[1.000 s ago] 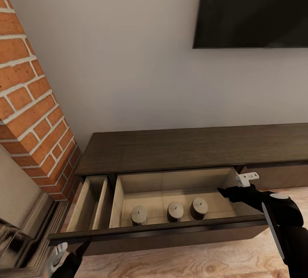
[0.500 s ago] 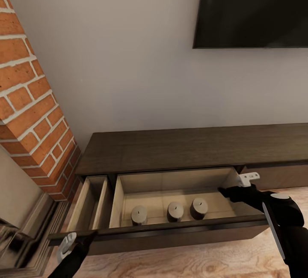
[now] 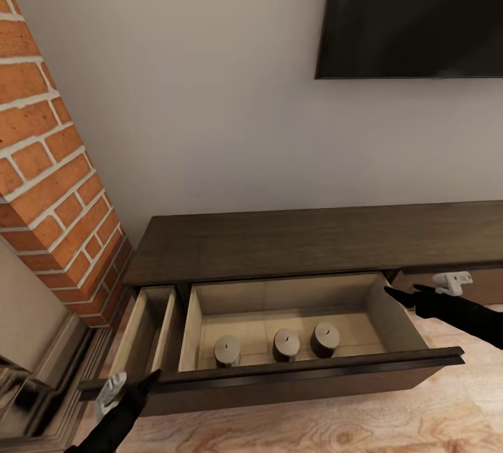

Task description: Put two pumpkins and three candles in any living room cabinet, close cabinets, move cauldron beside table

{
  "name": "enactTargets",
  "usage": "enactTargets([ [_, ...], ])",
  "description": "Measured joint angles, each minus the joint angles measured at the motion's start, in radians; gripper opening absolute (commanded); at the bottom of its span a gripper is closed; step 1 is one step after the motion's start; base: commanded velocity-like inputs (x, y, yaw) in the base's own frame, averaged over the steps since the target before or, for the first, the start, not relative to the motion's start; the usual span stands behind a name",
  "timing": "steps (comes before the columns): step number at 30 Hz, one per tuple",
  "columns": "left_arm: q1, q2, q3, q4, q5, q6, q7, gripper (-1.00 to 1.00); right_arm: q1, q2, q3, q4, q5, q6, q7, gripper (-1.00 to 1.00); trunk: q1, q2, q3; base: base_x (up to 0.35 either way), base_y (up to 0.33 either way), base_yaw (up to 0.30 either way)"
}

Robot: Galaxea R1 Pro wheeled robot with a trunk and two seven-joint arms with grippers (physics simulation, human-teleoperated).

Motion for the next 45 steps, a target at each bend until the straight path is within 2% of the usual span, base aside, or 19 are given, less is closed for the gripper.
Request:
enactTargets([
  [3, -0.009, 0.0, 0.0, 0.0, 0.0, 0.0, 0.0, 1.0, -0.001, 0.0, -0.006, 0.0, 0.0, -0.002, 0.008, 1.0, 0.0, 0.0, 0.0, 0.0, 0.0, 0.0],
  [5, -0.032, 0.001, 0.0, 0.002, -0.02, -0.003, 0.003, 1.0, -0.002, 0.0, -0.01, 0.0, 0.0, -0.003, 0.013, 1.0, 0.0, 0.0, 0.0, 0.0, 0.0, 0.0],
  [9, -0.079, 0.003, 0.0, 0.033, -0.02, -0.004, 0.002, 1.0, -0.002, 0.001, -0.012, 0.0, 0.0, -0.004, 0.019, 1.0, 0.0, 0.0, 0.0, 0.0, 0.0, 0.0],
  [11, -0.101, 0.011, 0.0, 0.058, 0.0, 0.0, -0.001, 1.0, -0.002, 0.002, -0.012, 0.0, 0.0, -0.004, 0.02, 1.0, 0.0, 0.0, 0.0, 0.0, 0.0, 0.0],
  [16, -0.186, 0.031, -0.002, 0.163, -0.003, 0.0, -0.002, 1.0, -0.002, 0.002, -0.013, 0.0, 0.0, -0.004, 0.021, 1.0, 0.0, 0.0, 0.0, 0.0, 0.0, 0.0],
  [18, -0.254, 0.06, -0.002, 0.221, -0.014, -0.002, 0.0, 1.0, -0.002, 0.003, -0.012, 0.0, 0.0, -0.004, 0.021, 1.0, 0.0, 0.0, 0.0, 0.0, 0.0, 0.0],
  [20, -0.267, 0.066, -0.004, 0.207, -0.016, -0.003, -0.009, 1.0, -0.002, 0.005, -0.012, 0.0, 0.0, -0.004, 0.021, 1.0, 0.0, 0.0, 0.0, 0.0, 0.0, 0.0],
  [21, -0.269, 0.065, -0.004, 0.195, -0.018, -0.003, -0.01, 1.0, -0.002, 0.005, -0.011, 0.0, 0.0, -0.004, 0.021, 1.0, 0.0, 0.0, 0.0, 0.0, 0.0, 0.0],
  [22, -0.268, 0.063, -0.004, 0.183, 0.002, 0.0, -0.015, 1.0, -0.002, 0.006, -0.011, 0.001, -0.001, -0.004, 0.021, 1.0, 0.0, 0.0, 0.0, 0.0, 0.0, 0.0],
  [27, -0.253, 0.065, -0.017, 0.151, 0.0, 0.0, -0.018, 1.0, -0.002, 0.008, -0.011, 0.001, -0.001, -0.013, 0.021, 1.0, 0.0, 0.0, 0.0, 0.0, 0.0, 0.0],
  [30, -0.177, 0.066, -0.107, 0.073, -0.029, -0.003, -0.013, 1.0, -0.001, 0.011, -0.009, 0.001, -0.001, -0.021, 0.021, 1.0, 0.0, 0.0, 0.0, 0.0, 0.0, 0.0],
  [32, -0.125, 0.067, -0.137, 0.027, -0.044, -0.008, -0.011, 1.0, -0.001, 0.012, -0.008, 0.001, -0.001, -0.022, 0.021, 1.0, 0.0, 0.0, 0.0, 0.0, 0.0, 0.0],
  [34, -0.058, 0.065, -0.181, -0.024, -0.11, -0.017, -0.005, 1.0, 0.001, 0.013, -0.006, 0.001, -0.001, -0.024, 0.021, 1.0, 0.0, 0.0, 0.0, 0.0, 0.0, 0.0],
  [36, -0.023, 0.056, -0.218, -0.049, -0.228, -0.042, 0.031, 1.0, 0.002, 0.013, -0.005, 0.001, -0.001, -0.025, 0.021, 1.0, 0.0, 0.0, 0.0, 0.0, 0.0, 0.0],
  [37, -0.01, 0.037, -0.243, -0.053, -0.321, -0.066, 0.105, 1.0, 0.001, 0.012, -0.005, 0.001, -0.001, -0.025, 0.021, 1.0, 0.0, 0.0, 0.0, 0.0, 0.0, 0.0],
  [38, -0.008, 0.028, -0.254, -0.054, -0.35, -0.074, 0.139, 1.0, 0.001, 0.011, -0.005, 0.001, -0.001, -0.025, 0.021, 1.0, 0.0, 0.0, 0.0, 0.0, 0.0, 0.0],
  [39, -0.004, 0.015, -0.282, -0.054, -0.389, -0.091, 0.209, 1.0, 0.001, 0.009, -0.005, 0.001, -0.001, -0.025, 0.021, 1.0, 0.0, 0.0, 0.0, 0.0, 0.0, 0.0],
  [42, -0.003, 0.001, -0.363, -0.047, -0.438, -0.159, 0.356, 1.0, 0.0, 0.003, -0.007, 0.001, 0.0, -0.025, 0.022, 1.0, 0.0, 0.0, 0.0, 0.0, 0.0, 0.0],
  [45, -0.005, 0.0, -0.397, -0.004, -0.454, -0.221, 0.408, 1.0, -0.001, 0.0, -0.016, 0.001, 0.0, -0.026, 0.023, 1.0, 0.0, 0.0, 0.0, 0.0, 0.0, 0.0],
])
